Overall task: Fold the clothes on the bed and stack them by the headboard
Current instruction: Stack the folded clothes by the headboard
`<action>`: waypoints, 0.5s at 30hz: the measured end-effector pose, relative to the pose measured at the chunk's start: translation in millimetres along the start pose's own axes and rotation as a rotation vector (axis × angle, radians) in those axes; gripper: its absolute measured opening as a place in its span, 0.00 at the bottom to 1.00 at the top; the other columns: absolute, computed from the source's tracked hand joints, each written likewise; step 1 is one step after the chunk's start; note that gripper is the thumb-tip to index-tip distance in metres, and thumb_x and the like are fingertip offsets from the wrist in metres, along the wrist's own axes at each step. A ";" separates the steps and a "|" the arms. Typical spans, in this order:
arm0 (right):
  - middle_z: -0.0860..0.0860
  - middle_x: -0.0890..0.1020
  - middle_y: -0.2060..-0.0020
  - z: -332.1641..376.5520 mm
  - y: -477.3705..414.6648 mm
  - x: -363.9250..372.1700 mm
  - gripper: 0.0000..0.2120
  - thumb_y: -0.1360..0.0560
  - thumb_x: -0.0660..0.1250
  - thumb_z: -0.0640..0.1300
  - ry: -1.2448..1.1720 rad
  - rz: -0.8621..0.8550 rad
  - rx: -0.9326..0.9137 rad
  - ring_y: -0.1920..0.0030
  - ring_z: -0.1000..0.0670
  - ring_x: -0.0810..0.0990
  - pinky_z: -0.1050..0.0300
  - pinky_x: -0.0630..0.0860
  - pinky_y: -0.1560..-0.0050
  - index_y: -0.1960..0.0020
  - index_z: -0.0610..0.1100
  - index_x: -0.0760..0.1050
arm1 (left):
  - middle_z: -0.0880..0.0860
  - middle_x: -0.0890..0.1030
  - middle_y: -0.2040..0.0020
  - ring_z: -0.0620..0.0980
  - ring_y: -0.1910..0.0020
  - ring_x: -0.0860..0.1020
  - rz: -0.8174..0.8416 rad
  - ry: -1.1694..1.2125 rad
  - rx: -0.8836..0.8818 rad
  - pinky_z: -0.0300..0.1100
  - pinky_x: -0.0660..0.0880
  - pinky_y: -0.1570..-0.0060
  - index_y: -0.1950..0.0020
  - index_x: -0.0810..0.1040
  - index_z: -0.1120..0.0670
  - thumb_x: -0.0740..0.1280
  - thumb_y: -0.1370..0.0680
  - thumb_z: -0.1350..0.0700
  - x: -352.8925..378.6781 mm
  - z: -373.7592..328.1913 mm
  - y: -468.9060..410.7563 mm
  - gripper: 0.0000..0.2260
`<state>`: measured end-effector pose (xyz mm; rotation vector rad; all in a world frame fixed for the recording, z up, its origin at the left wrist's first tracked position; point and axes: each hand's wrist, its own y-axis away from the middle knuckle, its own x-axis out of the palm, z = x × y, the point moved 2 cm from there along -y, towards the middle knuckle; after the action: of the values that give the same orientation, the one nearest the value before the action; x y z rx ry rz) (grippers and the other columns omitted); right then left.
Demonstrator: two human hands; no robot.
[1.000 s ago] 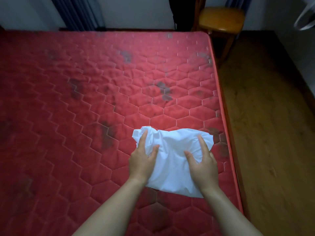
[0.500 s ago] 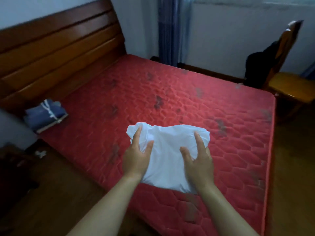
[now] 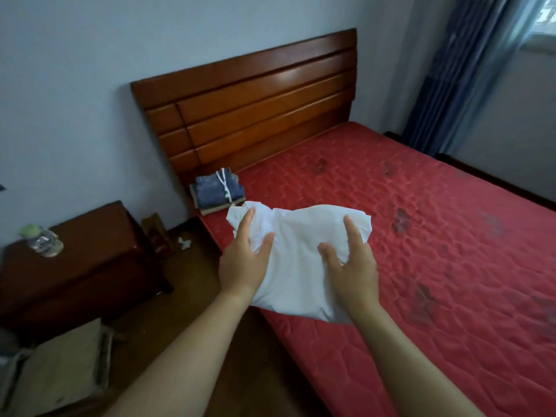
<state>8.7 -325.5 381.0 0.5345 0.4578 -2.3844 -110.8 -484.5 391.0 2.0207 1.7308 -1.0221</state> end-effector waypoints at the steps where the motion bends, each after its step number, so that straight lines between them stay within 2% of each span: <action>1: 0.50 0.72 0.35 10.0 -4.9 15.3 0.30 0.27 0.65 0.58 0.000 0.003 -0.011 0.38 0.50 0.72 0.59 0.64 0.46 0.29 0.62 0.57 | 0.57 0.80 0.41 0.63 0.47 0.78 -0.006 0.003 -0.001 0.42 0.65 0.57 0.28 0.59 0.37 0.61 0.25 0.38 -8.4 10.6 -13.2 0.26; 6: 0.52 0.72 0.35 48.4 -33.9 81.6 0.31 0.27 0.64 0.59 0.019 0.045 -0.049 0.37 0.50 0.72 0.58 0.65 0.45 0.29 0.62 0.55 | 0.56 0.81 0.43 0.60 0.49 0.79 -0.032 0.027 -0.024 0.44 0.70 0.56 0.28 0.57 0.36 0.60 0.25 0.38 -37.3 56.8 -69.4 0.26; 9: 0.53 0.72 0.35 63.6 -56.0 117.1 0.31 0.28 0.65 0.59 -0.003 0.073 -0.061 0.38 0.52 0.72 0.59 0.65 0.46 0.29 0.62 0.55 | 0.55 0.82 0.46 0.58 0.51 0.80 -0.045 0.028 -0.032 0.41 0.68 0.59 0.28 0.56 0.35 0.58 0.25 0.36 -47.0 78.0 -101.0 0.26; 15: 0.52 0.73 0.37 80.9 -125.6 199.6 0.31 0.27 0.65 0.59 0.016 0.121 -0.100 0.41 0.53 0.72 0.58 0.66 0.48 0.29 0.61 0.56 | 0.54 0.81 0.43 0.56 0.49 0.79 -0.066 0.028 -0.091 0.39 0.66 0.59 0.27 0.56 0.38 0.59 0.24 0.38 -44.8 120.8 -189.2 0.26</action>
<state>-236.2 -372.4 377.4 0.5210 0.5337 -2.2305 -329.9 -549.1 378.0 1.9424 1.8349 -0.9211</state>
